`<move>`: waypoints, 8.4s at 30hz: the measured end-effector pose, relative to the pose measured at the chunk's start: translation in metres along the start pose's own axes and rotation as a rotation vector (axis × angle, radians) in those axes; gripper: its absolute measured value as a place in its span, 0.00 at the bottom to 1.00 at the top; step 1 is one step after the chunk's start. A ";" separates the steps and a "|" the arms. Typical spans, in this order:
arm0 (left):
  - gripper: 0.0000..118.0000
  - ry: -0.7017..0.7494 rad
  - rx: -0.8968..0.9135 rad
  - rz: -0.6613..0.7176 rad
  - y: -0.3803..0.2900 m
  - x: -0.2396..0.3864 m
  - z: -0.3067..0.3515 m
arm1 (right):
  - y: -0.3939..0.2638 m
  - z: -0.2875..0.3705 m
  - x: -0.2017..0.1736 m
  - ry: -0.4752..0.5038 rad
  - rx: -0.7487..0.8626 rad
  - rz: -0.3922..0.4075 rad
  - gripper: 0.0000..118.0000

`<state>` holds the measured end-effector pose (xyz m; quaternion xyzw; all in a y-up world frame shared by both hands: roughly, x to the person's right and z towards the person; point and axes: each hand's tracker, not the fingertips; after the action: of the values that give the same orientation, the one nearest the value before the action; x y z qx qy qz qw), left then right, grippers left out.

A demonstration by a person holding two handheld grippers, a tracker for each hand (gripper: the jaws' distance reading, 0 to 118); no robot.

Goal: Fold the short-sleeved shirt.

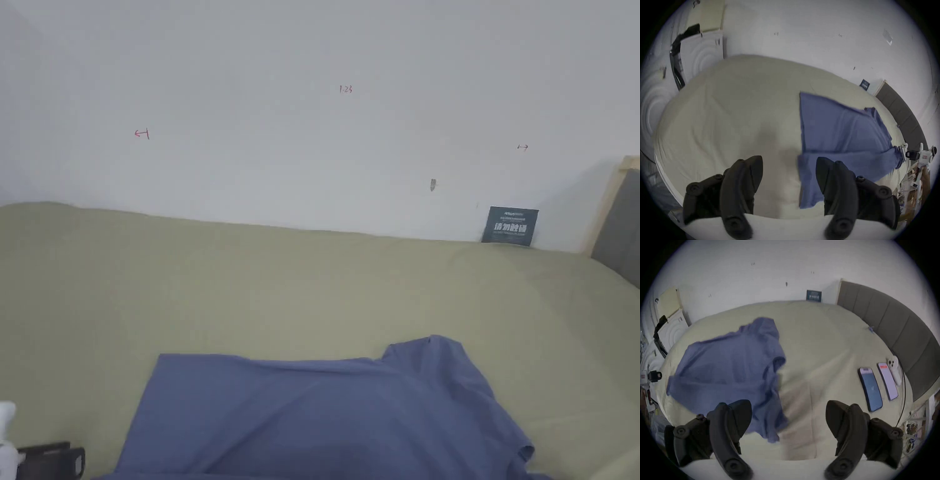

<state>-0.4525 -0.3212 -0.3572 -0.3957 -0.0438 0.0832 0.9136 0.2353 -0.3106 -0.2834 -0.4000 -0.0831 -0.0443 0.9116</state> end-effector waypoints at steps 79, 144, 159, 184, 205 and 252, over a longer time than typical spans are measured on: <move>0.03 -0.089 -0.152 -0.117 -0.002 0.053 -0.031 | 0.016 -0.017 -0.038 0.098 -0.103 0.100 0.07; 0.99 -0.682 -0.323 0.418 -0.062 -0.039 -0.067 | -0.049 0.014 -0.106 0.078 -0.137 0.073 0.06; 0.06 -0.583 -0.182 0.343 -0.034 -0.023 -0.040 | -0.051 0.013 -0.105 0.085 -0.142 0.113 0.06; 0.66 -0.715 -0.379 -0.002 -0.055 0.277 -0.094 | -0.046 0.006 -0.096 0.101 -0.118 0.061 0.06; 0.04 -0.716 -0.428 0.155 -0.133 0.272 -0.139 | -0.048 0.023 -0.085 0.114 -0.080 0.043 0.06; 0.14 -0.811 -0.309 0.600 -0.099 0.123 -0.151 | -0.049 0.016 -0.085 0.114 -0.118 0.049 0.06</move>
<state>-0.2979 -0.4726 -0.3865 -0.4568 -0.2904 0.4802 0.6902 0.1427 -0.3307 -0.2534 -0.4516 -0.0182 -0.0494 0.8907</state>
